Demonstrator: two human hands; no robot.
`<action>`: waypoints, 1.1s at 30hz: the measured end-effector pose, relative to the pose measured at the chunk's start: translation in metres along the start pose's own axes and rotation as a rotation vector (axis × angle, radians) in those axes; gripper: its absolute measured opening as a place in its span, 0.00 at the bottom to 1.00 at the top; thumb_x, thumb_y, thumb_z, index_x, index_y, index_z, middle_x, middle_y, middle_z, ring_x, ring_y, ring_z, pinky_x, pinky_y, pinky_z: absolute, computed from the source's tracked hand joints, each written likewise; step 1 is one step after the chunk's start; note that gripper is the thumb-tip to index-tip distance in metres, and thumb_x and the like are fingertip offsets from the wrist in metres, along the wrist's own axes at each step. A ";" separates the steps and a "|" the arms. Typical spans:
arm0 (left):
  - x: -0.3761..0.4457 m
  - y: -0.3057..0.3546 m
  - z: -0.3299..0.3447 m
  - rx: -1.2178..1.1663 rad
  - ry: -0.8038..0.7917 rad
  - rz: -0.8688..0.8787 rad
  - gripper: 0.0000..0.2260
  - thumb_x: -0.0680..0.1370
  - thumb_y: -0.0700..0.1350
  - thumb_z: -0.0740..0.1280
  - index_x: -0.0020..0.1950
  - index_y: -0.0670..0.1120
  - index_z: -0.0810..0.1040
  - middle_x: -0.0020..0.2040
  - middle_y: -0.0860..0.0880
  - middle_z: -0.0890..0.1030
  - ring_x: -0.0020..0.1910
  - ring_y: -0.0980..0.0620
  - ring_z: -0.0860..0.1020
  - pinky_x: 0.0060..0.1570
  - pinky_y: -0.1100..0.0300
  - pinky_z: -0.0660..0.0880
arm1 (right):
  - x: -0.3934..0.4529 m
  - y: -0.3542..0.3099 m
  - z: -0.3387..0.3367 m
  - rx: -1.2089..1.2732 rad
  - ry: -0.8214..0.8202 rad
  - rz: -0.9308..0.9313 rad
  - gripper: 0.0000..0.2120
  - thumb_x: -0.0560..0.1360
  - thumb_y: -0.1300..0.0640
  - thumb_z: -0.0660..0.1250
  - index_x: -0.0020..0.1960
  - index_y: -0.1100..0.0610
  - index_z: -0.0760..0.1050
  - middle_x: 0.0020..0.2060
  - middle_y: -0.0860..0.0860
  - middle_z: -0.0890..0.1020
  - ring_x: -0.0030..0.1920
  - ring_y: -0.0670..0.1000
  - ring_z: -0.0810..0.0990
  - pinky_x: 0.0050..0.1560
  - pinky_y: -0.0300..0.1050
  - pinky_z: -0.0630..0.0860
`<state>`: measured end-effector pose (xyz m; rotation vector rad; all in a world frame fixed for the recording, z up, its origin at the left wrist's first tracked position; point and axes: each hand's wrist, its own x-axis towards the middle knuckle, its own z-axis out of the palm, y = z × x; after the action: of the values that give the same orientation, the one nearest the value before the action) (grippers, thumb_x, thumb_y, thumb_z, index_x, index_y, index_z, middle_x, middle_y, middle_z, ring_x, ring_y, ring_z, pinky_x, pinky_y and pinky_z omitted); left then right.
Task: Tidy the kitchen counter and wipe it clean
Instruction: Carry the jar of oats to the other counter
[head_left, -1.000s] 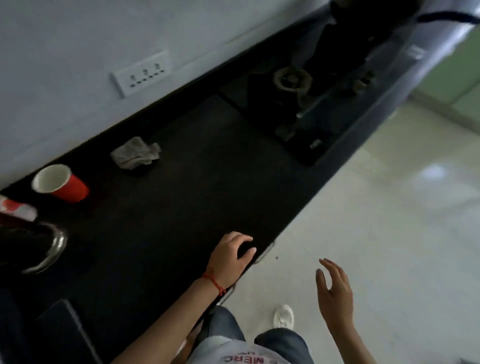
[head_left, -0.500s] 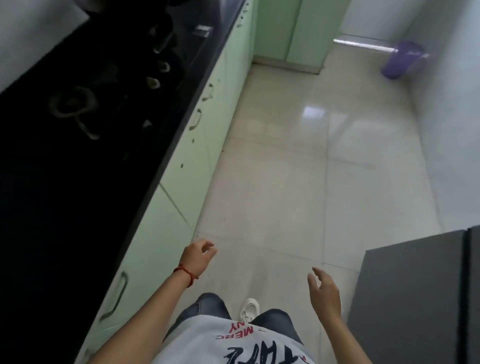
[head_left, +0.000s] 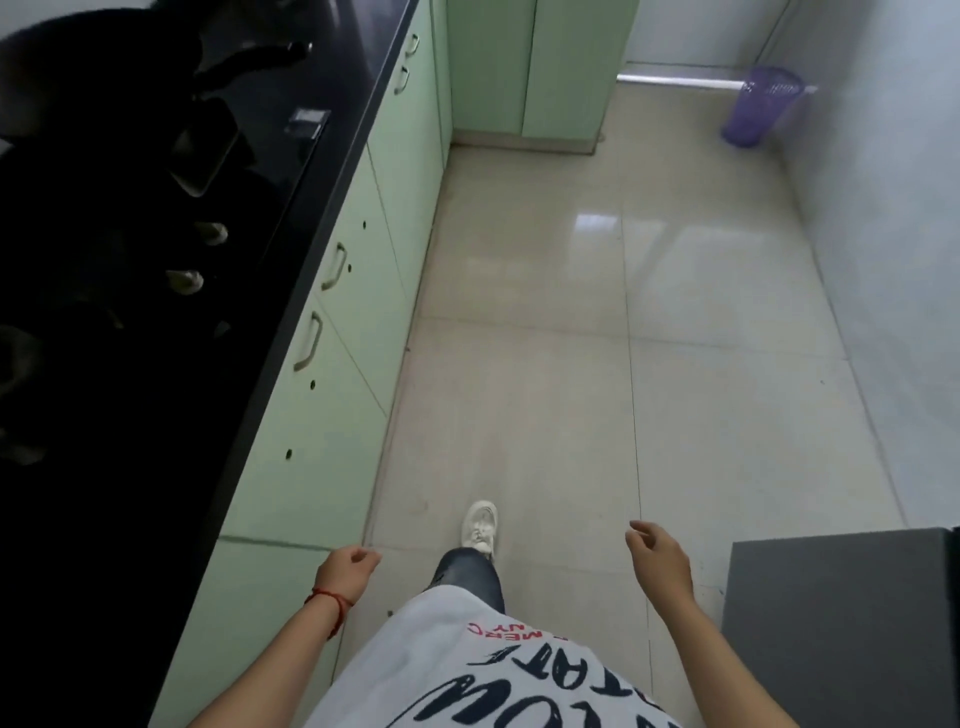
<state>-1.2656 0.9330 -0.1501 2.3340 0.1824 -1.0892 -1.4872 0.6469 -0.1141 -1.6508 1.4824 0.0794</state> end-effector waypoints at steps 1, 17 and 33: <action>0.012 0.014 -0.003 0.001 -0.010 -0.019 0.09 0.74 0.42 0.66 0.33 0.43 0.76 0.37 0.43 0.78 0.39 0.48 0.73 0.41 0.59 0.67 | 0.011 -0.012 -0.002 0.007 0.009 0.013 0.15 0.77 0.58 0.59 0.62 0.60 0.73 0.58 0.58 0.78 0.58 0.56 0.75 0.56 0.49 0.71; 0.179 0.378 -0.005 0.019 -0.143 0.258 0.13 0.75 0.43 0.65 0.30 0.50 0.73 0.38 0.42 0.79 0.40 0.49 0.76 0.42 0.59 0.69 | 0.207 -0.157 -0.044 0.067 0.064 0.166 0.14 0.77 0.58 0.59 0.61 0.59 0.74 0.58 0.58 0.79 0.53 0.53 0.74 0.57 0.49 0.70; 0.338 0.567 -0.028 -0.134 0.007 0.003 0.14 0.75 0.42 0.65 0.29 0.46 0.74 0.29 0.48 0.77 0.35 0.48 0.75 0.35 0.61 0.67 | 0.513 -0.443 -0.102 -0.036 -0.065 -0.070 0.15 0.77 0.58 0.59 0.62 0.59 0.74 0.55 0.58 0.80 0.49 0.52 0.73 0.50 0.43 0.67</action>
<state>-0.8296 0.4364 -0.1452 2.2183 0.2469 -1.0352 -1.0267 0.1393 -0.1023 -1.7116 1.3807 0.1213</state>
